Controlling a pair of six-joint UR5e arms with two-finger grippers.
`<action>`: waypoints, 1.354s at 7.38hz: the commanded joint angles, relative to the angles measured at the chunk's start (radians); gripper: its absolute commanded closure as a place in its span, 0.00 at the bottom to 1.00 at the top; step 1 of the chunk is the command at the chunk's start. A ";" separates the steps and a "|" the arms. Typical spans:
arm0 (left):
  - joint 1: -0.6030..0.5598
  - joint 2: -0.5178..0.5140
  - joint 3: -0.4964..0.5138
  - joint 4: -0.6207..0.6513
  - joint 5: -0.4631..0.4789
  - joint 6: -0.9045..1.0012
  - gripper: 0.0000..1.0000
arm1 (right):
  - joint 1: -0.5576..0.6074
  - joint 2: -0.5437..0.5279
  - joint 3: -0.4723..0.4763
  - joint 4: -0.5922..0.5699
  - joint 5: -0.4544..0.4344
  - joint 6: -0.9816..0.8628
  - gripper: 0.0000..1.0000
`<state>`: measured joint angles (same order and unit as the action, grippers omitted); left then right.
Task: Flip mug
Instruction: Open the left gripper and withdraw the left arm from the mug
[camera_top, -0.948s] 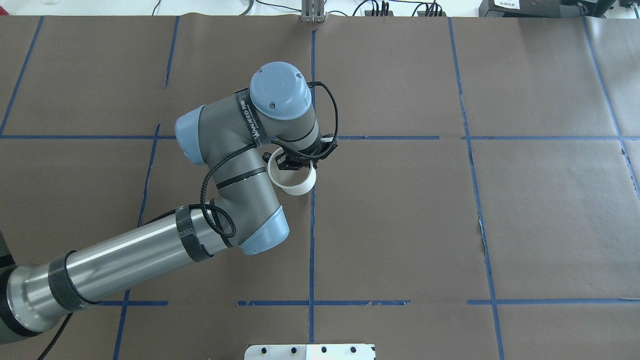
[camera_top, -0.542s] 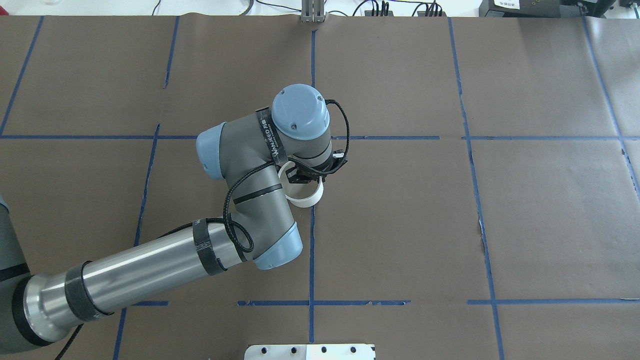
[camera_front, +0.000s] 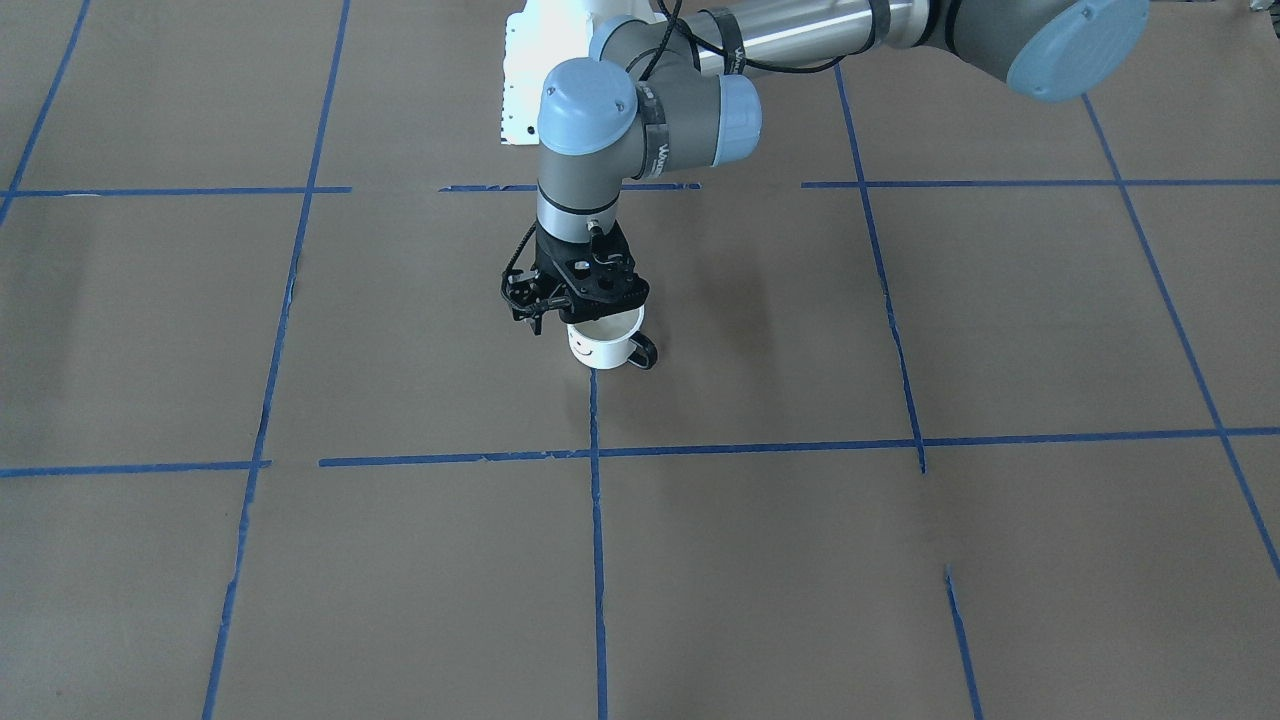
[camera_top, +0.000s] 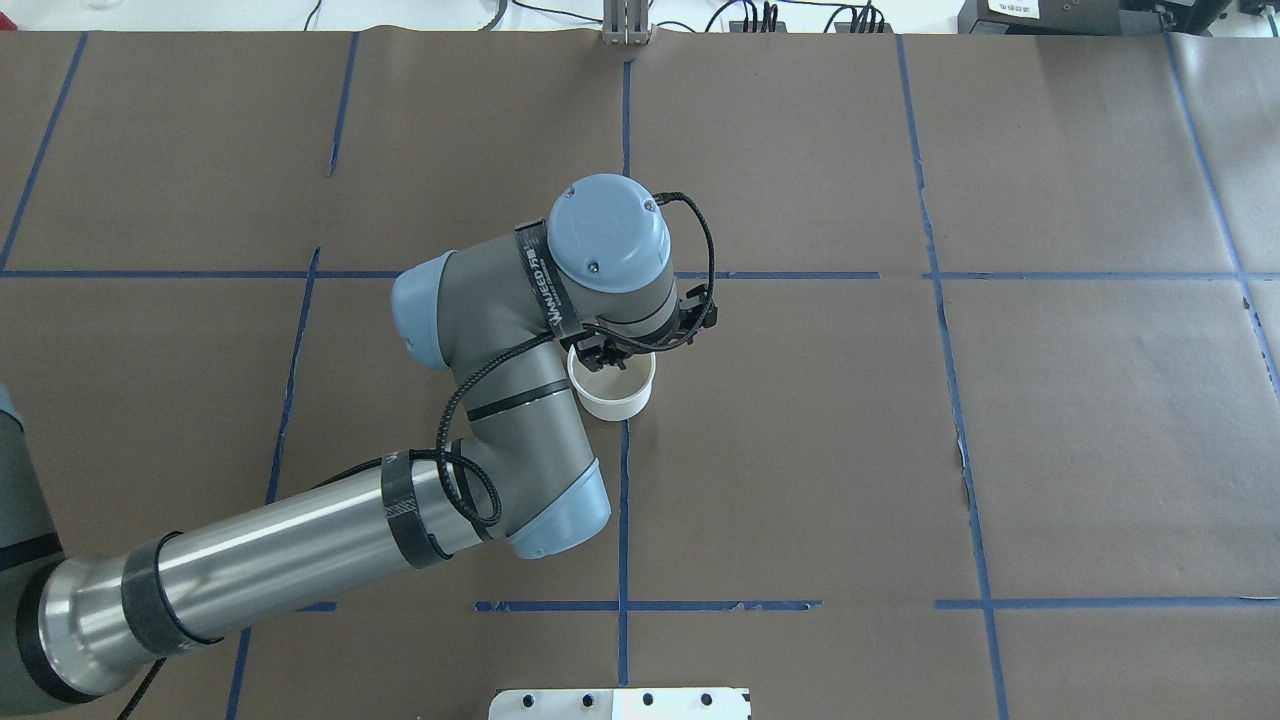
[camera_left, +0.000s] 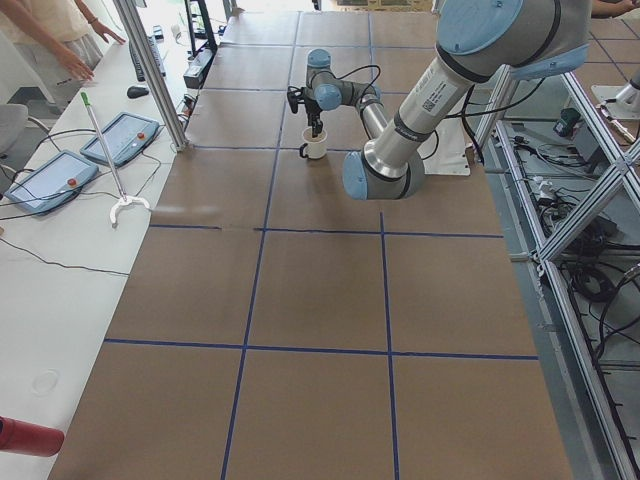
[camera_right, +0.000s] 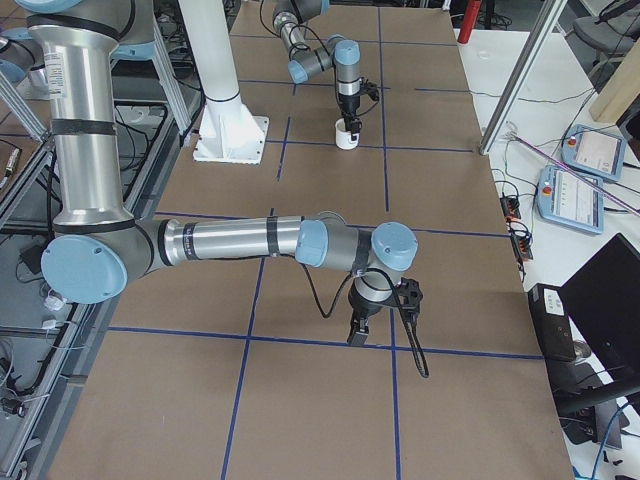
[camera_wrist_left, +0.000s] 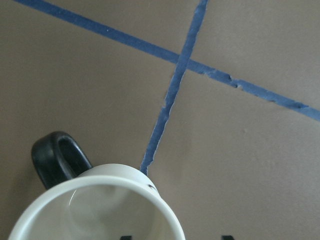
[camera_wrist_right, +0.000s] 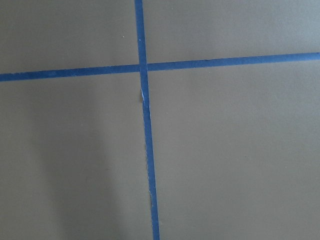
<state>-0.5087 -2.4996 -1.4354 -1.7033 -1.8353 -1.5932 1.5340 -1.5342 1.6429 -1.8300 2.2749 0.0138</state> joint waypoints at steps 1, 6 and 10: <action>-0.057 0.071 -0.173 0.063 -0.002 0.072 0.00 | 0.000 0.000 0.000 0.000 0.000 0.000 0.00; -0.539 0.584 -0.407 0.119 -0.315 1.034 0.00 | 0.000 0.000 0.000 0.000 0.000 0.000 0.00; -1.007 0.905 -0.300 0.110 -0.417 1.677 0.00 | 0.000 0.000 0.000 0.000 0.000 0.000 0.00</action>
<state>-1.3654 -1.6823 -1.7782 -1.5880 -2.2345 -0.0666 1.5340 -1.5341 1.6429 -1.8301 2.2749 0.0138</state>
